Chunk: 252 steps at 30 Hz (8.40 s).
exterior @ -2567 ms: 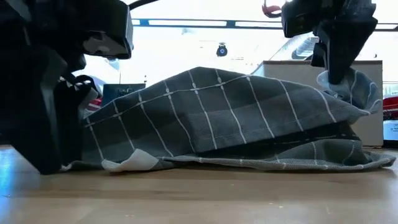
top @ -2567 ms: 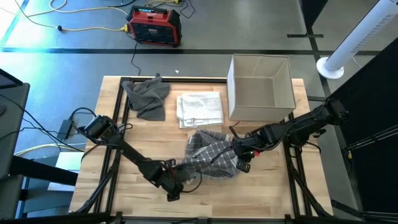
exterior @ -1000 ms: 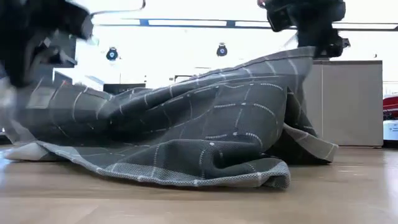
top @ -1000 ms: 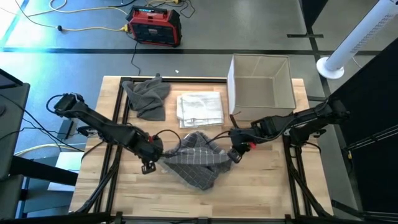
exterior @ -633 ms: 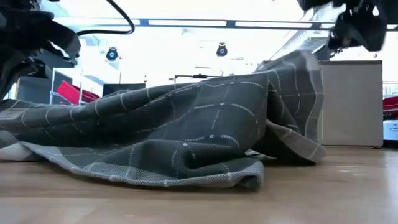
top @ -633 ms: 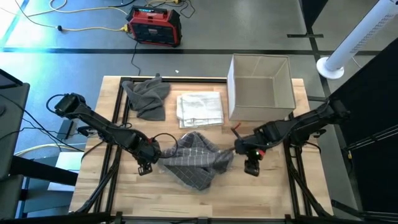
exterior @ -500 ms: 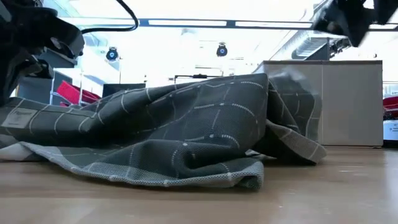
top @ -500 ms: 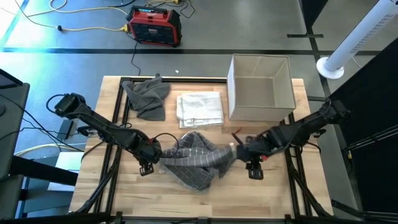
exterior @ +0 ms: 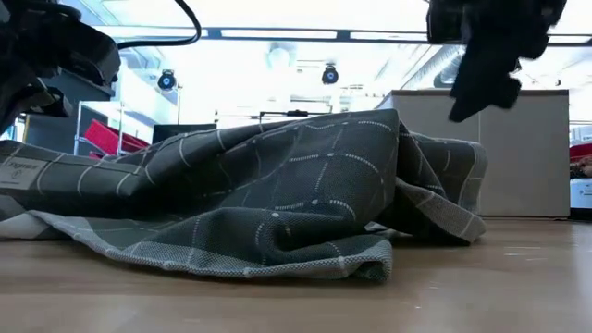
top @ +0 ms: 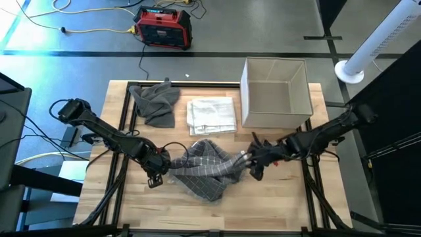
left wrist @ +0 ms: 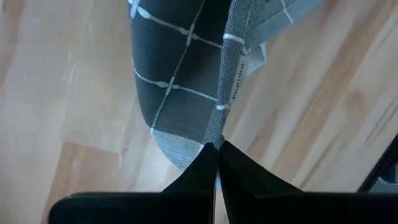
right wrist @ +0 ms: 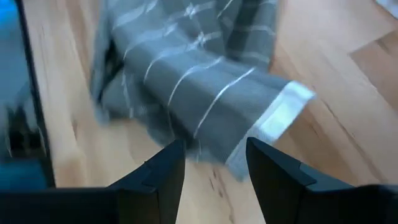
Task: Fold towel
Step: Fold the gray patterned towel
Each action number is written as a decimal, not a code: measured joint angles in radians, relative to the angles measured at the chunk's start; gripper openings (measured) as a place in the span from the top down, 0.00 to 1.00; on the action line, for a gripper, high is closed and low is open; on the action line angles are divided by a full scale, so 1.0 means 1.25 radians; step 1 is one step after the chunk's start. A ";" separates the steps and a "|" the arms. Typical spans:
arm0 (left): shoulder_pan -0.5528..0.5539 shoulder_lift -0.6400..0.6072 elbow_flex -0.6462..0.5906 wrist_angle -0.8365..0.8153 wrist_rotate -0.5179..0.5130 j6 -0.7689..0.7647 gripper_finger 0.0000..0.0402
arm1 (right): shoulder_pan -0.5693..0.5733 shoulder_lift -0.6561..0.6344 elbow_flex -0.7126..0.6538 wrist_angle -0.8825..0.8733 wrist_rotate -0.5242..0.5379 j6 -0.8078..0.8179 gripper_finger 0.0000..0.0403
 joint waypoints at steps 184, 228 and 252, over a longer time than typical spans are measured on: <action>-0.039 0.019 0.926 -0.534 -0.862 0.420 1.00 | 0.256 0.125 1.037 -0.976 0.683 -0.162 1.00; -0.102 0.017 0.048 0.231 -0.063 0.180 1.00 | 0.252 0.072 0.124 -0.157 -0.196 0.024 1.00; -0.160 0.098 -0.033 0.456 0.165 0.027 0.62 | 0.291 0.210 0.123 -0.144 -0.452 0.059 0.66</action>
